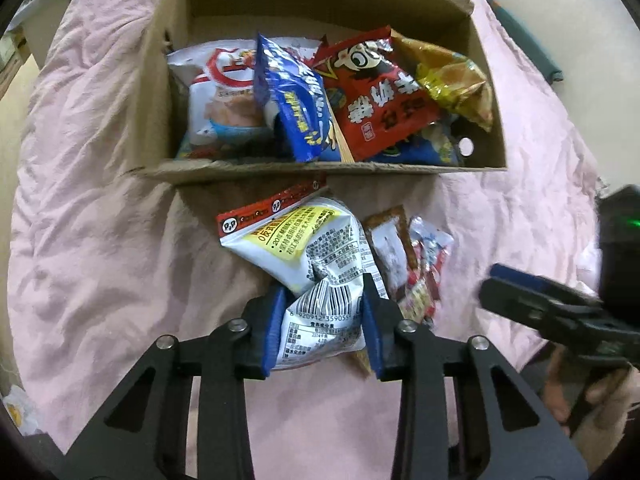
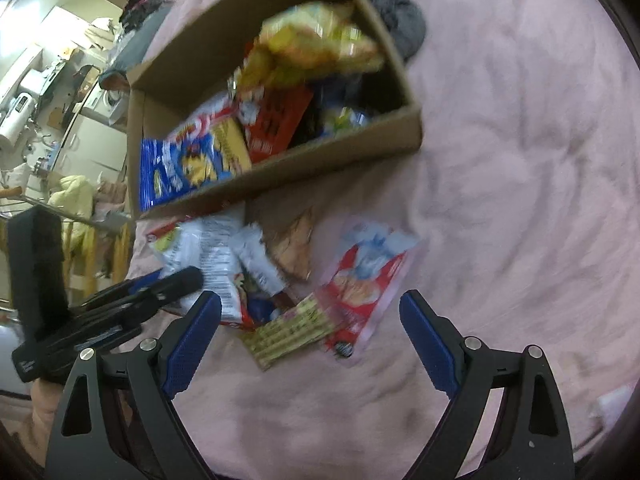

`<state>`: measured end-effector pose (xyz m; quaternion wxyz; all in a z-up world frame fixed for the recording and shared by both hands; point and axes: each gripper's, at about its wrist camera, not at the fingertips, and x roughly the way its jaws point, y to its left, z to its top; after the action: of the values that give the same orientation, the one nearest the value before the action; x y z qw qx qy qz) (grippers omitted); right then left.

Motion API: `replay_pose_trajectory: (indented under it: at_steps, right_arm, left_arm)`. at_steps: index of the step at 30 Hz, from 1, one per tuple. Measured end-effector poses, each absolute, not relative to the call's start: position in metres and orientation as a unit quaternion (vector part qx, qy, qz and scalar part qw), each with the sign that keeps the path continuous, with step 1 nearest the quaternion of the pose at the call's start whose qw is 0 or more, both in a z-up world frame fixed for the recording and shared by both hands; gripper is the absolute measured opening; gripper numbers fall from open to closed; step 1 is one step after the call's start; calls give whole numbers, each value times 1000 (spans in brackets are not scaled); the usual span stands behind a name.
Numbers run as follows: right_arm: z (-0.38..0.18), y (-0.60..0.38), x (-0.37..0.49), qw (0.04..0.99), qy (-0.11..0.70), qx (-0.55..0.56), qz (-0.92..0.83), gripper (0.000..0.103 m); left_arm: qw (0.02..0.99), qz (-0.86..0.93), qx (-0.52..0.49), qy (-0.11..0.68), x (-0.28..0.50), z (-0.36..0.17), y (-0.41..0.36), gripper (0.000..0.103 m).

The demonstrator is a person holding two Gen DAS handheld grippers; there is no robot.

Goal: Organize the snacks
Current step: 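Grasp the white-and-red chip bag with left tool while right tool grasps green bar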

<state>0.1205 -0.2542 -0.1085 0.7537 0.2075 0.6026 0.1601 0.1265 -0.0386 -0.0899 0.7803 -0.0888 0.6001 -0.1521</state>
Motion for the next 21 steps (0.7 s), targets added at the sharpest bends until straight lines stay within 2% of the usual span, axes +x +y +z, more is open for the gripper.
replay_pose_trajectory:
  at_steps: [2, 3, 6, 7, 16, 21]
  right_arm:
    - [-121, -249, 120, 733, 626, 214, 157, 90]
    - [-127, -247, 119, 723, 636, 220, 158, 78]
    - [-145, -238, 117, 690, 661, 249, 159, 61]
    - [-148, -235, 117, 686, 664, 251, 159, 58]
    - [-164, -208, 121, 687, 680, 226, 119, 57]
    - [-159, -205, 115, 698, 675, 202, 130, 40]
  left_arm:
    - [782, -148, -92, 599, 121, -84, -29, 31]
    - [783, -144, -96, 598, 118, -83, -28, 31]
    - [788, -135, -106, 592, 108, -77, -14, 30]
    - [789, -133, -106, 590, 104, -75, -15, 30]
    - [801, -115, -111, 577, 103, -71, 9, 30]
    - [802, -111, -111, 576, 100, -72, 18, 30]
